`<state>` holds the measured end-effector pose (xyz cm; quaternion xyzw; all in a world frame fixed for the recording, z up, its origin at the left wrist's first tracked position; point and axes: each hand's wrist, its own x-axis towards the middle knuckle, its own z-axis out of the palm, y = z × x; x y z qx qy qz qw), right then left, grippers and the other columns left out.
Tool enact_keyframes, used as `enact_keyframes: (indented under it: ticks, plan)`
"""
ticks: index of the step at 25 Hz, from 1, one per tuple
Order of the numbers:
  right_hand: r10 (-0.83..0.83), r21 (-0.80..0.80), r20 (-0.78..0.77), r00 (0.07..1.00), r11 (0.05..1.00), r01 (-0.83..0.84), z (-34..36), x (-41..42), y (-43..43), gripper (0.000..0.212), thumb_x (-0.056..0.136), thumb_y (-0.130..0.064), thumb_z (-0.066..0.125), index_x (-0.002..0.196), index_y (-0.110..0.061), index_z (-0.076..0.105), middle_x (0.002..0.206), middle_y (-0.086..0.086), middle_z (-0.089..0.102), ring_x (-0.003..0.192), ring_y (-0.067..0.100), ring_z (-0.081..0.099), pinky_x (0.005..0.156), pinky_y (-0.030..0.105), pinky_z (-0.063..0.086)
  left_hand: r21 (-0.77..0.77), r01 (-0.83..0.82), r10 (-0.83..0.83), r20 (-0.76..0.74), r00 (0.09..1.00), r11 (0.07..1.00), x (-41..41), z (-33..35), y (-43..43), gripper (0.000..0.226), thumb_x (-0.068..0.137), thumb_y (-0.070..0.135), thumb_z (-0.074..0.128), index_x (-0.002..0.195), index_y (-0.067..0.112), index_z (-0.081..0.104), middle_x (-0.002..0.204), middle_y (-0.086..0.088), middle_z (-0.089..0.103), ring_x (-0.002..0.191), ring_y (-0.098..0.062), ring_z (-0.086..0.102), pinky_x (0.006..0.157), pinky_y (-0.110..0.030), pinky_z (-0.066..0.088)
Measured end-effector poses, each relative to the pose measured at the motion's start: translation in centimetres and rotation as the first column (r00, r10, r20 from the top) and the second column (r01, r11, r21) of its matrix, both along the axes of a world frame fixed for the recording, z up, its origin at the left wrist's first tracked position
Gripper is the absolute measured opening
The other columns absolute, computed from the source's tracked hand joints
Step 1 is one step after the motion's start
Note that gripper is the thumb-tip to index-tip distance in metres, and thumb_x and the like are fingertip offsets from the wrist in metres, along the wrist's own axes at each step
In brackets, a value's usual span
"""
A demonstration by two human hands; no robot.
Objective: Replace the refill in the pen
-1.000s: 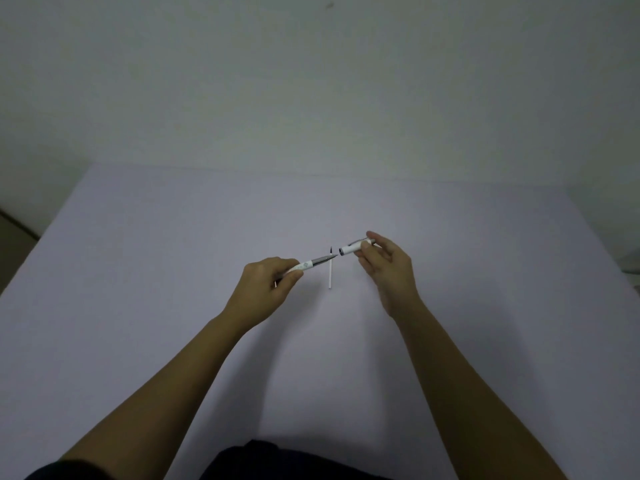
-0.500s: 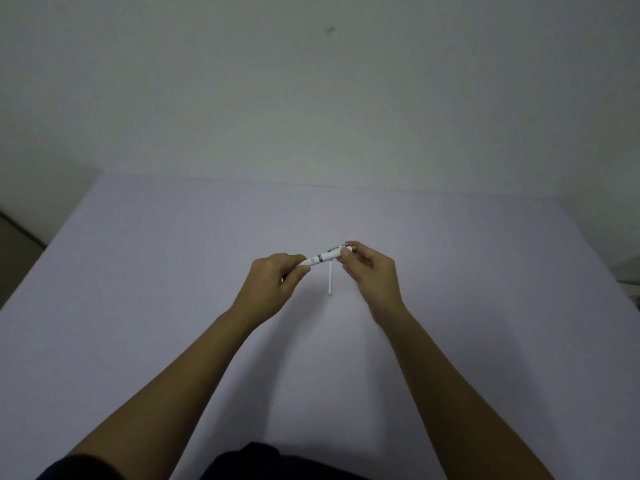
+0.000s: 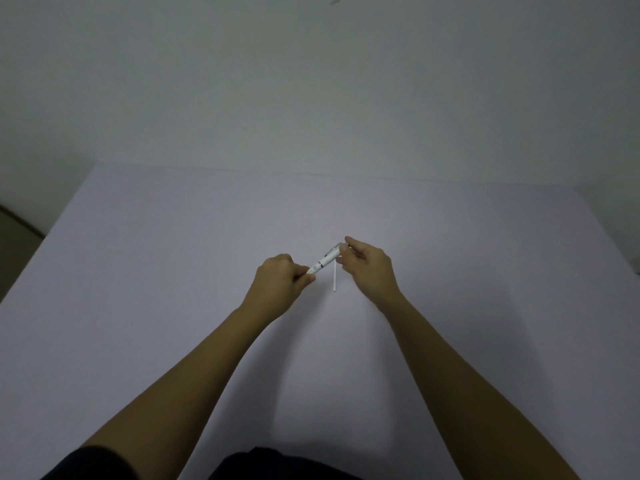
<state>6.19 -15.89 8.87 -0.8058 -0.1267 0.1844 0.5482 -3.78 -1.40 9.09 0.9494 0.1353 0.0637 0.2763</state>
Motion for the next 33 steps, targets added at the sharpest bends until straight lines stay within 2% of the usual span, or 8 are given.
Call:
enact_keyframes:
  ticks: [3,7,12,17,23,25,28,33]
  plan:
    - [0.131,-0.340,0.110,0.985,0.937,-0.087,-2.5,2.1,0.4,0.044,0.099,-0.027,0.037,0.134,0.000,0.044,0.129,0.020,0.059,0.120,0.032,0.054,0.100,0.032,0.040,-0.112,-0.172,0.153,-0.156,0.976,0.979,1.7,-3.0,-0.1,0.034,0.088,0.025,0.061,0.064,0.001,0.064,0.047,0.000,0.032,0.044,-0.013,0.030,0.043,-0.024,0.021]
    - [0.285,-0.548,0.097,0.954,0.815,-0.188,-7.2,3.4,-0.3,0.047,0.101,-0.020,0.028,0.142,0.002,0.028,0.153,0.019,0.029,0.142,0.027,0.026,0.116,0.032,0.019,-0.179,-0.323,0.260,-0.307,0.916,0.929,4.0,-6.4,-0.9,0.033,0.088,0.021,0.060,0.070,-0.006,0.066,0.050,-0.007,0.042,0.052,-0.022,0.039,0.051,-0.028,0.032]
    - [0.363,-0.693,0.102,0.926,0.694,-0.195,-12.4,2.8,-1.4,0.053,0.101,-0.027,0.025,0.147,-0.003,0.012,0.159,0.014,0.005,0.147,0.026,0.004,0.119,0.041,0.006,-0.191,-0.419,0.372,-0.240,0.897,0.888,6.4,-9.3,-2.0,0.031,0.092,0.022,0.056,0.083,-0.006,0.067,0.073,-0.020,0.061,0.062,-0.027,0.053,0.056,-0.033,0.039]
    - [0.367,-0.728,0.156,0.917,0.671,-0.145,-14.6,1.8,-1.5,0.056,0.100,-0.030,0.024,0.148,-0.008,0.006,0.160,0.009,0.002,0.148,0.022,0.000,0.119,0.039,0.002,-0.204,-0.433,0.404,-0.171,0.899,0.878,6.3,-11.7,-3.3,0.026,0.094,0.021,0.050,0.091,-0.002,0.061,0.089,-0.018,0.059,0.077,-0.026,0.054,0.063,-0.033,0.041]
    - [0.347,-0.748,0.227,0.910,0.661,-0.065,-15.5,1.3,-1.2,0.057,0.099,-0.029,0.026,0.148,-0.008,0.008,0.159,0.010,0.007,0.147,0.023,0.005,0.118,0.038,0.001,-0.377,-0.479,0.469,-0.126,0.874,0.793,6.1,-12.7,-3.9,0.023,0.093,0.019,0.054,0.099,-0.003,0.058,0.076,0.006,0.045,0.059,0.001,0.045,0.056,0.002,0.035]
    - [0.346,-0.748,0.230,0.910,0.661,-0.062,-15.7,1.3,-1.3,0.057,0.099,-0.029,0.025,0.148,-0.008,0.007,0.160,0.010,0.006,0.147,0.023,0.004,0.117,0.038,0.000,-0.395,-0.490,0.479,-0.135,0.868,0.777,6.2,-12.6,-4.0,0.024,0.093,0.022,0.054,0.100,0.000,0.058,0.076,0.009,0.046,0.063,0.000,0.046,0.058,-0.005,0.037]
    - [0.358,-0.751,0.210,0.910,0.655,-0.085,-15.3,1.4,-1.2,0.057,0.099,-0.030,0.025,0.148,-0.008,0.006,0.160,0.010,0.004,0.148,0.022,0.002,0.118,0.038,-0.001,-0.221,-0.436,0.419,-0.121,0.900,0.873,6.2,-12.2,-4.0,0.029,0.093,0.027,0.054,0.099,-0.002,0.057,0.087,-0.011,0.055,0.075,-0.019,0.052,0.064,-0.029,0.046]
    - [0.347,-0.692,0.178,0.921,0.709,-0.134,-13.8,1.9,-1.3,0.057,0.100,-0.031,0.025,0.148,-0.006,0.006,0.160,0.010,0.003,0.148,0.021,0.002,0.118,0.035,0.001,-0.103,-0.408,0.408,-0.026,0.913,0.907,6.0,-10.4,-3.0,0.032,0.092,0.026,0.054,0.101,-0.005,0.056,0.088,-0.023,0.058,0.076,-0.027,0.052,0.064,-0.034,0.044]
